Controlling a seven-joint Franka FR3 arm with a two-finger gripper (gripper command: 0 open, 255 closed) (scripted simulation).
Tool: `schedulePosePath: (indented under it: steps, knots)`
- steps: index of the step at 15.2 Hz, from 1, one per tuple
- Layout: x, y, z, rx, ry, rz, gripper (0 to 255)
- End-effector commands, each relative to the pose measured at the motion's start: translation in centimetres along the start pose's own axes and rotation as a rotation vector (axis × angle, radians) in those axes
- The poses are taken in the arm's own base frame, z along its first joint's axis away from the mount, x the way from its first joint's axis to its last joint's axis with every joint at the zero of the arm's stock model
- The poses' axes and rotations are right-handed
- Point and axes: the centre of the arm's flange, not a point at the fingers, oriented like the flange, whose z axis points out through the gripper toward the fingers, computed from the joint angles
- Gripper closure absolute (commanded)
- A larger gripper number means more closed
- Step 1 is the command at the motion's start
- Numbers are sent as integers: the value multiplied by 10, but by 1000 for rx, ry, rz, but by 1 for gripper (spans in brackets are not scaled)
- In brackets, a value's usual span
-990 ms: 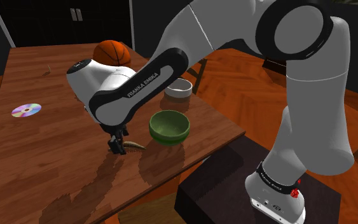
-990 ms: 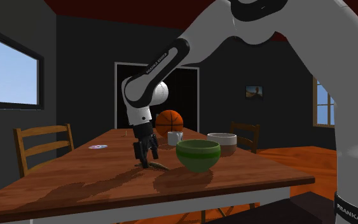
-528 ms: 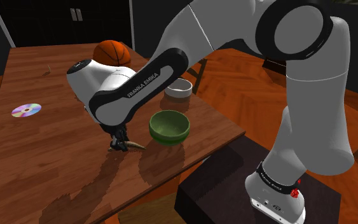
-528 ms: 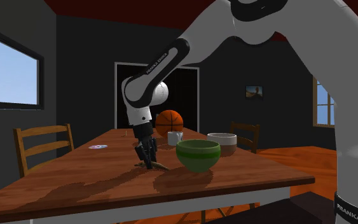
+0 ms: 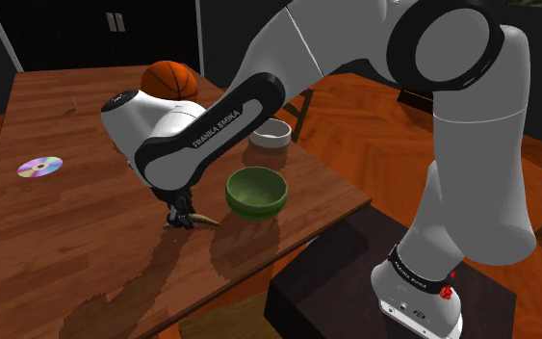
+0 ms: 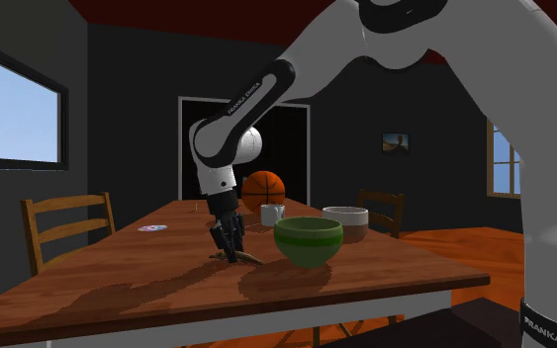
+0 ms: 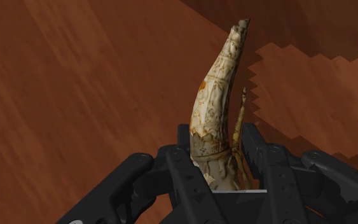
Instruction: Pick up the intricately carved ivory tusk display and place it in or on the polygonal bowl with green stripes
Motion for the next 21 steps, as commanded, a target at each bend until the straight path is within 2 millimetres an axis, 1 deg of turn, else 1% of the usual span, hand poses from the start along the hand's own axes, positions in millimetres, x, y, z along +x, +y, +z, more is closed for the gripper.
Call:
schedulePosePath:
  steps: [1, 21]
  knots:
    - [-1, 0, -5, 0, 0, 0, 255]
    - [-26, 8, -108, 0, 0, 0, 255]
